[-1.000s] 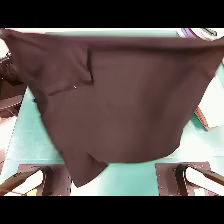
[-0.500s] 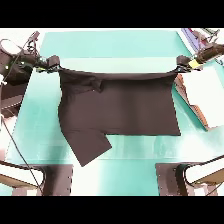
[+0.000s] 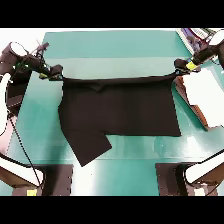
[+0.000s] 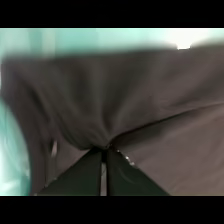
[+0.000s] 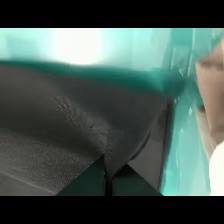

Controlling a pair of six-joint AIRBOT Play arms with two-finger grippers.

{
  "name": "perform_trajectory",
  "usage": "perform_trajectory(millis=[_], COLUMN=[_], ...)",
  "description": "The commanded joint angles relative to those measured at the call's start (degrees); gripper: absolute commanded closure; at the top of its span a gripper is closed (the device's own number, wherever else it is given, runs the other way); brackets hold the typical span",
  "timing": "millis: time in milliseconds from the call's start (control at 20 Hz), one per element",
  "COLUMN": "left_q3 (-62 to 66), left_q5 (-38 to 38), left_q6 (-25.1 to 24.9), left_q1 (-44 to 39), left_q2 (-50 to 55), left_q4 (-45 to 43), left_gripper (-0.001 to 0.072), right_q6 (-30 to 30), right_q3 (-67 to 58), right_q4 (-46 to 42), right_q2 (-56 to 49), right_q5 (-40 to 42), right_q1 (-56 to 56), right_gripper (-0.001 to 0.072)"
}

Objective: Fold the shirts.

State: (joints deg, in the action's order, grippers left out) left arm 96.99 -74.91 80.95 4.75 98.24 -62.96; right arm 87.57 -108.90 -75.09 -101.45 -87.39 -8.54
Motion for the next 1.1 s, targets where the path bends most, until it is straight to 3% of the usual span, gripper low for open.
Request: perform_trajectory(millis=[0,300,350,400,450,500,650,800,1050], left_q3=[-5.0,-13.4,-13.7,-13.6,-13.6,-13.7,-17.7,-32.9,-61.4], left_q5=[-2.9,0.7,0.3,-0.5,-1.1,-1.2,-1.7,-1.8,0.8], left_q6=[-0.5,-0.1,0.5,1.0,1.6,1.5,3.5,6.4,9.1], left_q1=[-0.3,-1.6,-1.5,-1.4,-1.0,-0.6,-0.6,-0.6,-0.6], left_q2=[0.2,0.2,0.2,0.0,-1.0,-2.8,-13.4,-26.6,-43.1], left_q4=[-1.3,-1.1,-1.2,-1.2,-1.3,-1.5,-9.4,-12.0,-8.1], left_gripper=[0.0681,0.0678,0.0563,0.0225,0.0191,0.0233,0.0233,0.0207,0.0207], right_q6=[-1.3,-1.1,-1.1,-1.1,-1.1,-1.4,-2.2,-3.8,-4.1], right_q3=[9.9,23.5,24.6,25.2,25.2,25.2,26.8,31.8,38.7], right_q4=[-1.9,-0.9,-0.9,-0.9,-1.0,-1.0,-0.9,-0.9,0.9], right_q2=[3.1,6.3,6.7,7.1,8.0,9.6,17.5,26.1,33.4], right_q5=[1.1,8.2,8.7,8.8,8.7,8.6,6.6,6.0,10.9], right_q1=[0.0,0.9,0.9,0.9,0.7,0.2,-1.9,-2.4,-1.8], right_gripper=[0.0693,0.0671,0.0444,0.0229,0.0228,0.0228,0.0229,0.0229,0.0230])
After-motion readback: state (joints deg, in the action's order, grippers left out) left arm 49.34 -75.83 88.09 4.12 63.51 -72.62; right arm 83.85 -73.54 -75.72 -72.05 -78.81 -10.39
